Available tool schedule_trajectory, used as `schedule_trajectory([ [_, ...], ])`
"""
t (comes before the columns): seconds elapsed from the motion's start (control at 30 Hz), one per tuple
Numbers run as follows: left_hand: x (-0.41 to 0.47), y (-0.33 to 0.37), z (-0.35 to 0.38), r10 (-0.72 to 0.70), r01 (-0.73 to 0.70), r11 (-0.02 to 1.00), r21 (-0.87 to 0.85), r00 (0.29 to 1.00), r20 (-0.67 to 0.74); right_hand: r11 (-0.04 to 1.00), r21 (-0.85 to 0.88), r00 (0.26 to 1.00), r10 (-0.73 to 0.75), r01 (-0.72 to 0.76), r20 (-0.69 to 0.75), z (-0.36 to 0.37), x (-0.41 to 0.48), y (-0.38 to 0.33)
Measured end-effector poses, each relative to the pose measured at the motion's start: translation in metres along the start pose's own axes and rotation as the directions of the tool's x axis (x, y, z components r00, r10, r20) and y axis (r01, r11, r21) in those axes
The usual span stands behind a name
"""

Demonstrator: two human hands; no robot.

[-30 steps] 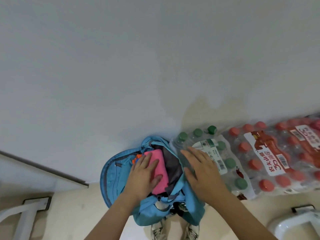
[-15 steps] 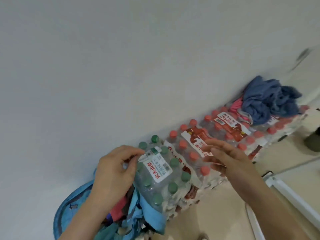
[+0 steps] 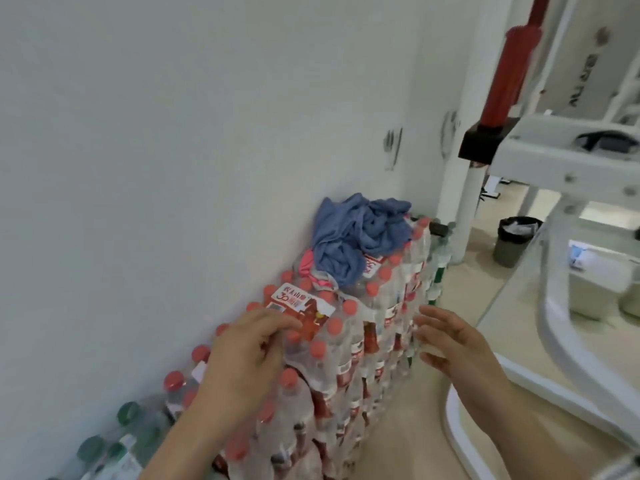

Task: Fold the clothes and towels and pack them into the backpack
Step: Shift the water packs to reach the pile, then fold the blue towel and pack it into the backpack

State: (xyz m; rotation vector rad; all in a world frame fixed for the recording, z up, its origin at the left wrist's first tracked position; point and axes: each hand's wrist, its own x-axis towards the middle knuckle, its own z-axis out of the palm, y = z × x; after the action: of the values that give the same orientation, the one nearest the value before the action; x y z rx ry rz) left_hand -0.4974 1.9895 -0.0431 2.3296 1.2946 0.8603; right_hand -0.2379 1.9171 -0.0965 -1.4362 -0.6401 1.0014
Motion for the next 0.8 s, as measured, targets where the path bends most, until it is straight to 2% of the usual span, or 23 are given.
schedule_trajectory([
  [0.1,0.038,0.019,0.045,-0.047,0.048,0.998,-0.036,0.998,0.036,1.0,0.006,1.0,0.002,-0.002,-0.003,-0.029,0.031,0.006],
  [0.2,0.067,0.024,0.084,-0.093,0.092,0.996,0.018,0.988,0.121,0.997,-0.082,0.999,0.013,-0.01,0.038,-0.047,0.058,0.009],
  [0.27,0.089,0.021,0.103,-0.083,0.067,0.994,0.089,0.978,0.189,0.993,-0.119,0.998,0.012,-0.006,0.058,-0.052,0.077,0.006],
  [0.37,0.13,0.01,0.126,-0.078,0.045,0.989,0.141,0.97,0.232,0.996,-0.084,0.997,0.007,0.0,0.077,-0.05,0.109,0.003],
  [0.43,0.161,-0.001,0.141,-0.109,0.072,0.984,0.164,0.967,0.231,0.993,-0.112,0.994,-0.013,0.025,0.105,-0.046,0.133,0.004],
  [0.57,0.237,-0.023,0.175,-0.033,-0.005,0.985,0.175,0.975,0.218,0.949,-0.306,0.989,-0.033,0.075,0.141,-0.033,0.191,0.007],
  [0.63,0.281,-0.03,0.191,0.007,-0.043,0.982,0.181,0.981,0.194,0.911,-0.393,0.984,-0.069,0.129,0.164,-0.023,0.227,0.005],
  [0.73,0.338,-0.037,0.215,0.024,-0.051,0.979,0.197,0.99,0.136,0.802,-0.511,0.949,-0.225,0.31,0.222,-0.006,0.287,-0.004],
  [0.8,0.368,-0.041,0.229,-0.024,0.004,0.986,0.167,0.993,0.117,0.761,-0.579,0.956,-0.214,0.292,0.201,0.001,0.328,-0.008],
])
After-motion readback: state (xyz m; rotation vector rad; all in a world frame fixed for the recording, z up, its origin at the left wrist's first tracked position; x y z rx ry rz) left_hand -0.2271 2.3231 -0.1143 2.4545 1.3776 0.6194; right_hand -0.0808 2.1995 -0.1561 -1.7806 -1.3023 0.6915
